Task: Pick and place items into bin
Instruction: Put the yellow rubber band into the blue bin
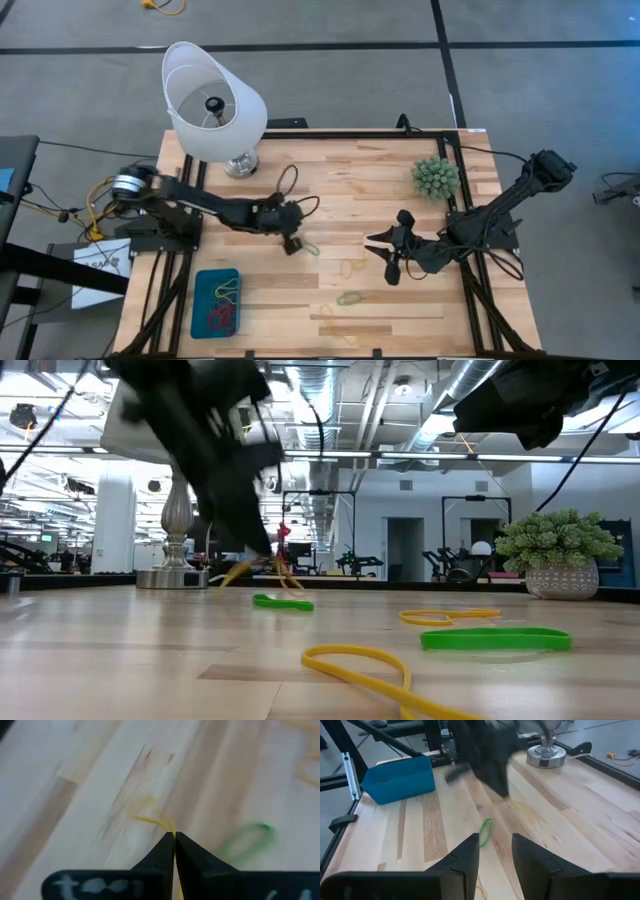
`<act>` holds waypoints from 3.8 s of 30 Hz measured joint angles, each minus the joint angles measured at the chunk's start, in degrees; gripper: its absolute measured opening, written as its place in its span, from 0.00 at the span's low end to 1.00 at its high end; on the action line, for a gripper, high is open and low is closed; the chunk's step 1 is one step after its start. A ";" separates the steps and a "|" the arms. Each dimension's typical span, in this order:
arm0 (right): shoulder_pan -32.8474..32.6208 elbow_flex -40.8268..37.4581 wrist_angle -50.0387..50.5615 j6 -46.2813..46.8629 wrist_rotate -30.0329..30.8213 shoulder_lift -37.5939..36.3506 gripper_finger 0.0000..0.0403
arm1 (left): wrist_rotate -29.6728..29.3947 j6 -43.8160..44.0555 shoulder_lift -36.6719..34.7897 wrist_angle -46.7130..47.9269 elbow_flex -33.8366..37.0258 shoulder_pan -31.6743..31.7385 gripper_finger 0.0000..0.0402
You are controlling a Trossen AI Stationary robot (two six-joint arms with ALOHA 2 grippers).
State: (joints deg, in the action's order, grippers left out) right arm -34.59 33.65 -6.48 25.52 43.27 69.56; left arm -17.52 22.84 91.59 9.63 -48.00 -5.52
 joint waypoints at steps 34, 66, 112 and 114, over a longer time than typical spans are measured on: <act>0.26 -0.02 -2.53 0.04 0.04 0.07 0.27 | 6.78 67.12 -12.86 52.38 -7.14 -54.53 0.00; 6.66 -1.03 7.13 8.98 -10.89 5.89 0.27 | 0.25 43.48 -7.27 57.97 -10.03 -44.22 0.34; 6.98 1.63 -26.24 -0.92 -26.03 28.35 0.01 | -17.07 39.40 -18.09 57.32 -11.94 -44.76 0.34; 7.46 3.87 -32.16 -5.90 -25.73 28.67 0.01 | -20.45 39.40 -18.09 57.35 -11.94 -44.76 0.34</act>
State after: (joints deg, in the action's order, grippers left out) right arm -27.13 37.52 -38.64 19.62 17.54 98.23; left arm -37.97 62.24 73.49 66.98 -59.94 -50.28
